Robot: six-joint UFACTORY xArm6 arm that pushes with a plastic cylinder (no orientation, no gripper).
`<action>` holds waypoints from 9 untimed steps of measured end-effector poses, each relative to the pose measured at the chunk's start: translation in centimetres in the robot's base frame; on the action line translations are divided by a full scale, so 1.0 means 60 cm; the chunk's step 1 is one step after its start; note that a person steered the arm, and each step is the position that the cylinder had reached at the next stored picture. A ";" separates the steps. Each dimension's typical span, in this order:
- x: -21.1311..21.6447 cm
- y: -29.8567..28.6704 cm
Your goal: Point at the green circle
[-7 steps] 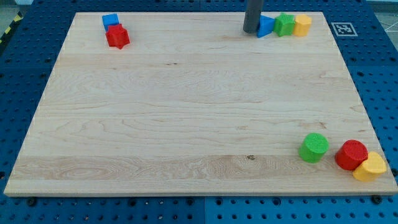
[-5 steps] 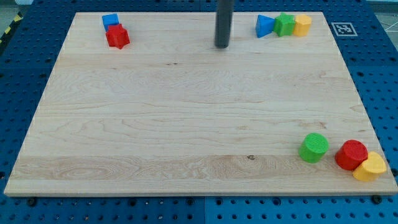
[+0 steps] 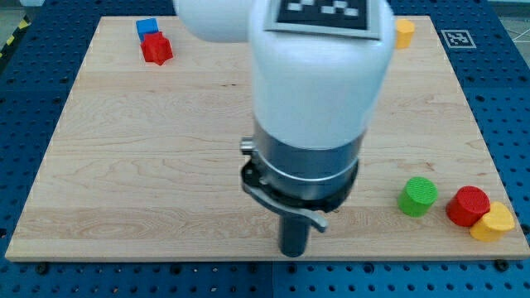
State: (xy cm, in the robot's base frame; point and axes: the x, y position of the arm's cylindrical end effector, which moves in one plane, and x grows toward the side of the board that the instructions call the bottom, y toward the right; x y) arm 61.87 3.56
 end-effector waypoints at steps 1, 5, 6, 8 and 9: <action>0.000 0.048; -0.001 0.113; -0.001 0.163; -0.020 0.231; -0.043 0.266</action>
